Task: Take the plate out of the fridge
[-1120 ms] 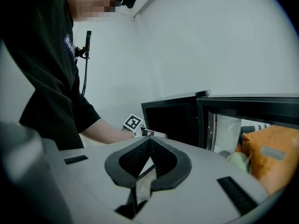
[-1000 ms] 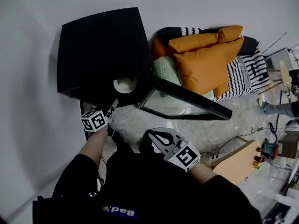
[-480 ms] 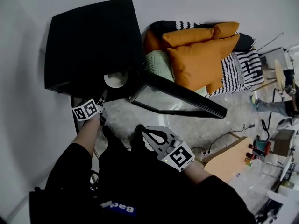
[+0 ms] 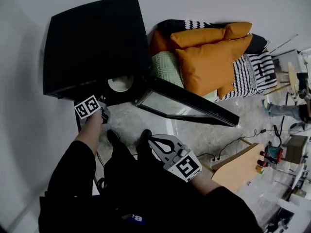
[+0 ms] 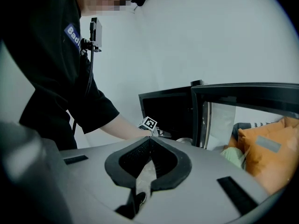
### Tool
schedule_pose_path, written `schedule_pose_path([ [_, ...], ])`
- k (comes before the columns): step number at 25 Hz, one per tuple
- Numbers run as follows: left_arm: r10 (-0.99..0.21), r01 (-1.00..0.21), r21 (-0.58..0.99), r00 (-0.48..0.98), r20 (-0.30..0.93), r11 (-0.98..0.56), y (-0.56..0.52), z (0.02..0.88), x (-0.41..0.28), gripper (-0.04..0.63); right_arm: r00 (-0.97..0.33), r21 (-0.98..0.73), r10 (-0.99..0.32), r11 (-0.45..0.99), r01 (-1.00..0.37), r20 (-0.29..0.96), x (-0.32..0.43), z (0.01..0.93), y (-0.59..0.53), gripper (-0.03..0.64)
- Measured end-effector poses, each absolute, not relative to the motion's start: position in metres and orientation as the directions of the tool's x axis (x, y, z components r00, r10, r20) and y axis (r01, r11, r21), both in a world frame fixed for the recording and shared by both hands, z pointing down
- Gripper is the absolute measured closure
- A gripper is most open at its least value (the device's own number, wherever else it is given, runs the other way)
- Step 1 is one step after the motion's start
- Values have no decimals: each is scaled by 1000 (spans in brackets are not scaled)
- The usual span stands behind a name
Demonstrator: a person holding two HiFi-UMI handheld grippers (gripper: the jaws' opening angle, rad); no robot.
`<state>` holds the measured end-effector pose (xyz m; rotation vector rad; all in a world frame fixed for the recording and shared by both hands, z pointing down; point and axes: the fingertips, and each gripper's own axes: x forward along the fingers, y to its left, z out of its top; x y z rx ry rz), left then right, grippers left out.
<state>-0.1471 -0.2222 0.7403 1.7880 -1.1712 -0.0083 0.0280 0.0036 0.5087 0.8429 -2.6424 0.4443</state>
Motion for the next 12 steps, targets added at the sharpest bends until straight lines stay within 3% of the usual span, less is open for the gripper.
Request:
schedule_pose_path([
  [12, -688, -708, 705, 497, 529, 30, -226, 784, -145, 495, -764, -230, -488, 758, -611, 421, 39, 520, 8, 608],
])
